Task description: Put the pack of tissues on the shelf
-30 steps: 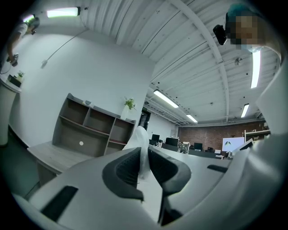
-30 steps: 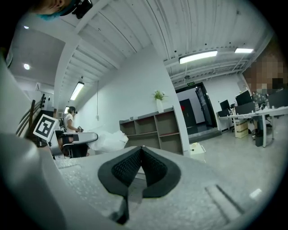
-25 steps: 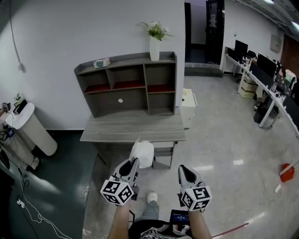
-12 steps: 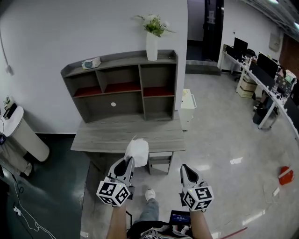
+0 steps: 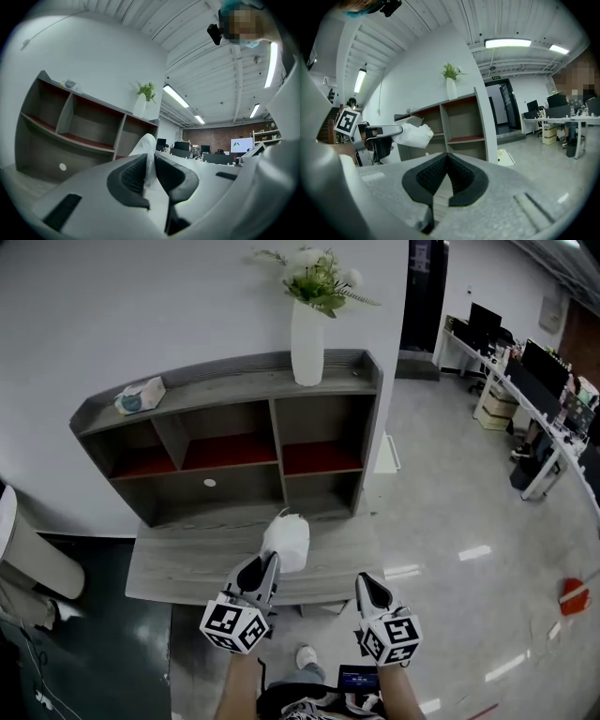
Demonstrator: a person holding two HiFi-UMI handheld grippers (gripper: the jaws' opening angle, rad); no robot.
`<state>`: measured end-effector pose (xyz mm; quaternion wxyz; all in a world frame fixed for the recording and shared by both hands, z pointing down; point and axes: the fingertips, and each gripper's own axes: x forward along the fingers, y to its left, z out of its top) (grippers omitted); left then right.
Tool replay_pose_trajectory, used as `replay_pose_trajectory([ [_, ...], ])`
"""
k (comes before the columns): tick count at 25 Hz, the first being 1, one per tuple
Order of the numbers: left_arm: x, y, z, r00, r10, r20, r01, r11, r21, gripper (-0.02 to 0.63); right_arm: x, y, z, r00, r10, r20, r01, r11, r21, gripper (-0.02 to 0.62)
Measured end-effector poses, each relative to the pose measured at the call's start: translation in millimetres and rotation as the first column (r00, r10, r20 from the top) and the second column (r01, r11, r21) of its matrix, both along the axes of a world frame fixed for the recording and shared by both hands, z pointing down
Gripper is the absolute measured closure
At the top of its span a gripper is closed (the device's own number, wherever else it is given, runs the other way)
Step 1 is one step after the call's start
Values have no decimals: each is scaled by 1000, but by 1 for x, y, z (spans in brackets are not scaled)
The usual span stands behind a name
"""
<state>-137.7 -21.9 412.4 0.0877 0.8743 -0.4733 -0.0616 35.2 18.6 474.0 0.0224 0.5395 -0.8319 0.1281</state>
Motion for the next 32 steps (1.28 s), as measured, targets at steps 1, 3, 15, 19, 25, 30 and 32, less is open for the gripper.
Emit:
replay_pose_trajectory([
  [1,3,-18,0,1000,21,6,-21,1000,2,563,-2,-17,1,1000,6,0,-6,1000,-5,591],
  [3,8,-50,2,998,57,13,-57,998,2,563,-2,-49,3,1000,25,-2,-25,1000,-13,591],
  [15,24,-152,17,992,128,-20,-128,991,-41,563,5,-151,0,995,91,-34,-91,996,-10,591],
  [19,33,-163,12,990,140,-22,-141,990,-19,563,11,-164,3,996,90,-28,-91,996,-22,591],
  [25,39,-181,16,992,121,-27,-121,993,3,565,15,-196,9,998,51,-22,-52,998,-29,591],
  [30,40,-193,20,996,86,-16,-86,996,-8,565,14,-214,10,1000,11,-17,-12,1000,-28,591],
  [32,42,-197,22,997,74,-15,-74,997,-18,565,14,-217,12,1000,1,-16,-2,999,-32,591],
])
